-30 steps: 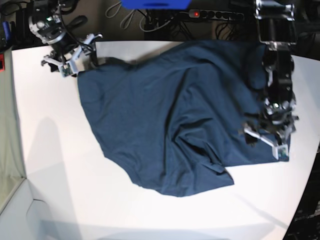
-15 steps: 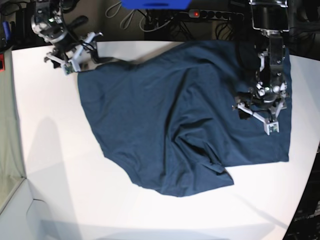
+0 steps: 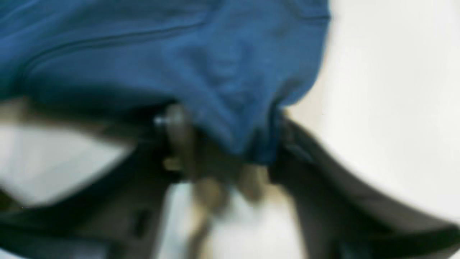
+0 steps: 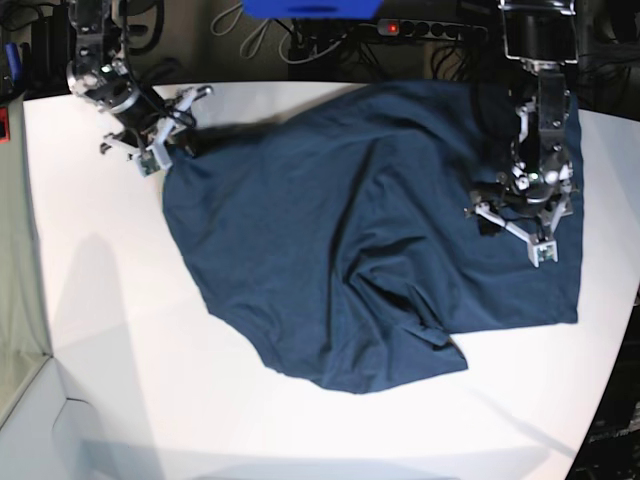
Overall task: Layout the t-shirt on the table in an organized manner, then fold the t-shirt properly
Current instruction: 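Release the shirt with the right gripper and move it toward the shirt's bunched side, then grasp the bunched fabric with the right gripper and pull it outward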
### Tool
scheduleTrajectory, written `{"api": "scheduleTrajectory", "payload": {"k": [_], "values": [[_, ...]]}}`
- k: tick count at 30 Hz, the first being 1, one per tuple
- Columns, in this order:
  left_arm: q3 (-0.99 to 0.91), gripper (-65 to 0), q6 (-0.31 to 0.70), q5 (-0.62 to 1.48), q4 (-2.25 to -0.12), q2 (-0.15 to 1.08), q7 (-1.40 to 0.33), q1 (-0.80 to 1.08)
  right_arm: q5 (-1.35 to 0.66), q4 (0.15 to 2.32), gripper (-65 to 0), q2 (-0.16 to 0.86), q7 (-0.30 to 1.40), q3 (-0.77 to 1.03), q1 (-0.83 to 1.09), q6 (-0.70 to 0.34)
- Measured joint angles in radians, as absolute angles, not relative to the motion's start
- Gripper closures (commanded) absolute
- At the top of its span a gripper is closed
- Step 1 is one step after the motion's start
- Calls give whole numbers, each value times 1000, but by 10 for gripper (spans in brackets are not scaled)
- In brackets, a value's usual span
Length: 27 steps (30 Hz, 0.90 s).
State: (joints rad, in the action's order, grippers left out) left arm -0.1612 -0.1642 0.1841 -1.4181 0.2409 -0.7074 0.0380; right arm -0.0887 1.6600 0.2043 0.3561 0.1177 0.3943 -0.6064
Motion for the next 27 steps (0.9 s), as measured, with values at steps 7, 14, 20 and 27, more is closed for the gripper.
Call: {"api": "scheduleTrajectory", "payload": {"k": [7,14,20,27], "values": [[-162,-477,-165,184,-1418,241,-707,39,-89,1833,-2,181,353,116,374,-664],[-163,-477,-164,186,-1418,252,-707,41,-87,1887,-4,179,379,110,230,-674],[-165,-477,-165,187,-1417,268,-710,44,-88,1831,-4,184,604,-47,-9,-673],[-168,-477,-165,187,-1423,269,-696,63,-89,1556,-33,197,732,-363,-256,-670]]}}
